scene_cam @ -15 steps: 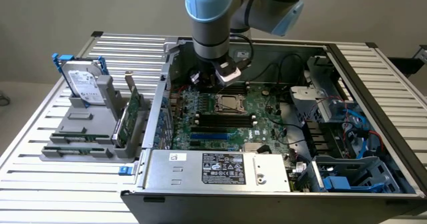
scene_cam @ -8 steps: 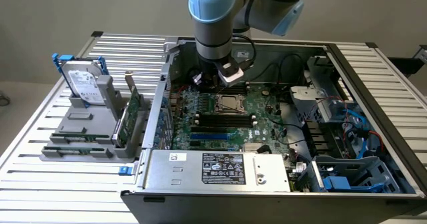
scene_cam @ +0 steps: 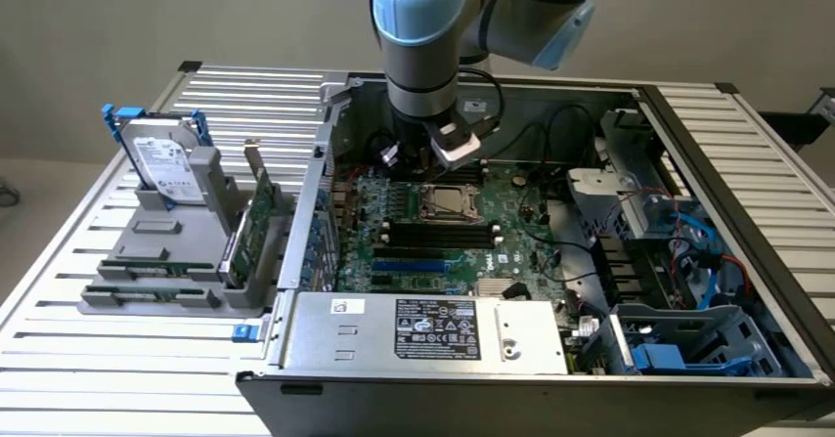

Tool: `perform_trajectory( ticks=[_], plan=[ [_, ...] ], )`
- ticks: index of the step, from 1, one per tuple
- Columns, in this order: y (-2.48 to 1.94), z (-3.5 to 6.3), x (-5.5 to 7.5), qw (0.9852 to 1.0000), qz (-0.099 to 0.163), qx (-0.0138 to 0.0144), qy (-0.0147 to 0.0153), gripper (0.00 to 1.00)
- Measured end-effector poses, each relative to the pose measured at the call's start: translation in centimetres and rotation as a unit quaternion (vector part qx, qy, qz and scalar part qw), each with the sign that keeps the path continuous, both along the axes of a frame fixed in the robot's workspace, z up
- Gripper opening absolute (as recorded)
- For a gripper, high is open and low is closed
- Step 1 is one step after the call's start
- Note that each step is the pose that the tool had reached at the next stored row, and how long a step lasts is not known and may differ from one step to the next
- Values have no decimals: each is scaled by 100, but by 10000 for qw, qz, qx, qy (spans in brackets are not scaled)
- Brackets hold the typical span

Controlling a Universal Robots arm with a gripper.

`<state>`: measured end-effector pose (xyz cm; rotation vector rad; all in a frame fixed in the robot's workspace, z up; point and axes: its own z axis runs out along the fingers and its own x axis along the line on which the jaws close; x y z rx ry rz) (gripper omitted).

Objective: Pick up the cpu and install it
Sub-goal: 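Close the cpu cover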

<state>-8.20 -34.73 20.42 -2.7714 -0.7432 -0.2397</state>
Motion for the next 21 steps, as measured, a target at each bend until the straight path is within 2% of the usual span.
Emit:
perform_trajectory(
  ticks=[7,21],
  plan=[
    [0,-28,6,10000,-75,-1,-29,11],
    [43,-58,9,9991,-433,-22,-38,11]
  ],
)
